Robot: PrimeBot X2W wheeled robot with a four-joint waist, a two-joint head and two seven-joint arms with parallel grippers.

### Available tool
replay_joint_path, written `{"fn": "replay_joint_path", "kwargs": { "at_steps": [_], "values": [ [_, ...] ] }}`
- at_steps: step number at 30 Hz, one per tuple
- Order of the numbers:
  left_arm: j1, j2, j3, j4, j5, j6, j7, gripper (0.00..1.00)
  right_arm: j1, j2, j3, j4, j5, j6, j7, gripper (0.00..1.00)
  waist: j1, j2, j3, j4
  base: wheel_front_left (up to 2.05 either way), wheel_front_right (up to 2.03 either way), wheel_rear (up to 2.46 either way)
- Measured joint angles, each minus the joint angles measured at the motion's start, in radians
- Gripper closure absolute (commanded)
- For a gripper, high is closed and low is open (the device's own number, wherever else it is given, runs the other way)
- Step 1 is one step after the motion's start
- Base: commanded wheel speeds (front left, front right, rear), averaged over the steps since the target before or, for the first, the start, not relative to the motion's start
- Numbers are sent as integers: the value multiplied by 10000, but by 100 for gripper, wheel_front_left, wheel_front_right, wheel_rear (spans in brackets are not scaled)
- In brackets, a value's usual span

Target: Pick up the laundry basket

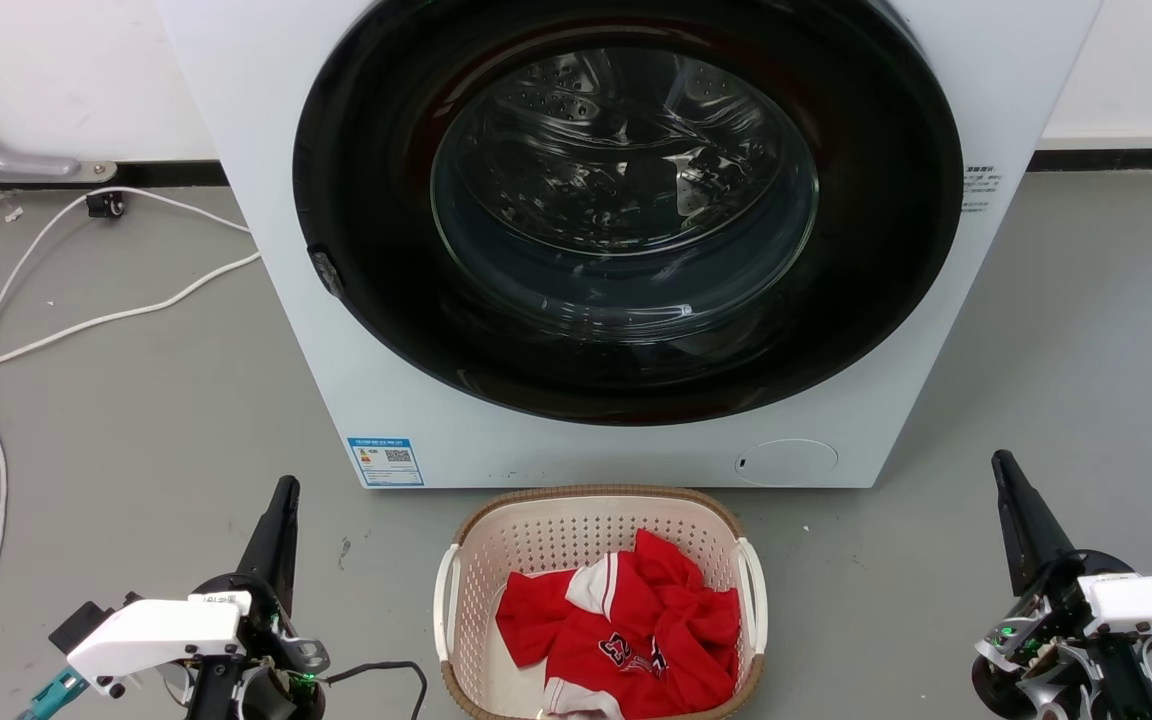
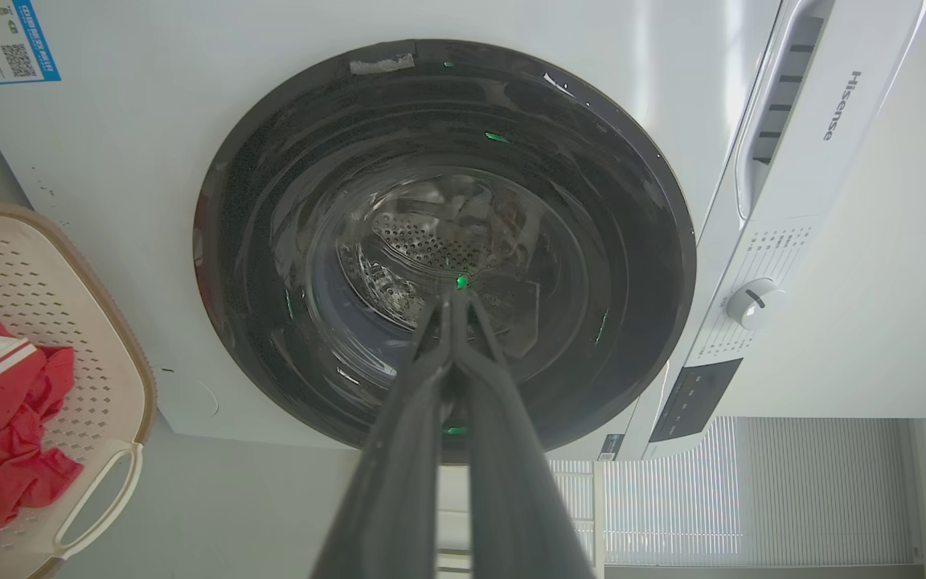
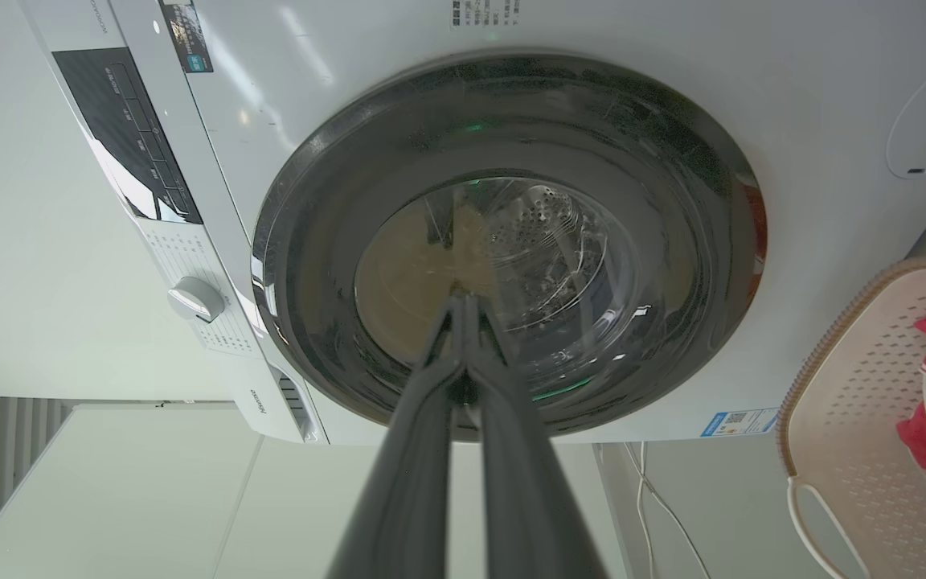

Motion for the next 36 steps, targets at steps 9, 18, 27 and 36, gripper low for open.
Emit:
{"fn": "replay_joint_path", "kwargs": {
  "at_steps": [9,18,27,36],
  "values": [
    [0,-8,15,2,31,0,4,100,-1,12,-17,0,-2,0,8,100,0,0,0,0,0,0,0],
    [-1,-21,29,2,42,0,13,100,-1,21,-31,0,-33,0,12,100,0,0,0,0,0,0,0],
    [-1,-35,42,2,54,0,17,100,-2,27,-40,2,-46,0,17,100,0,0,0,0,0,0,0],
    [-2,-40,56,2,56,0,44,100,-2,35,-52,2,-58,0,21,100,0,0,0,0,0,0,0]
  ]
}}
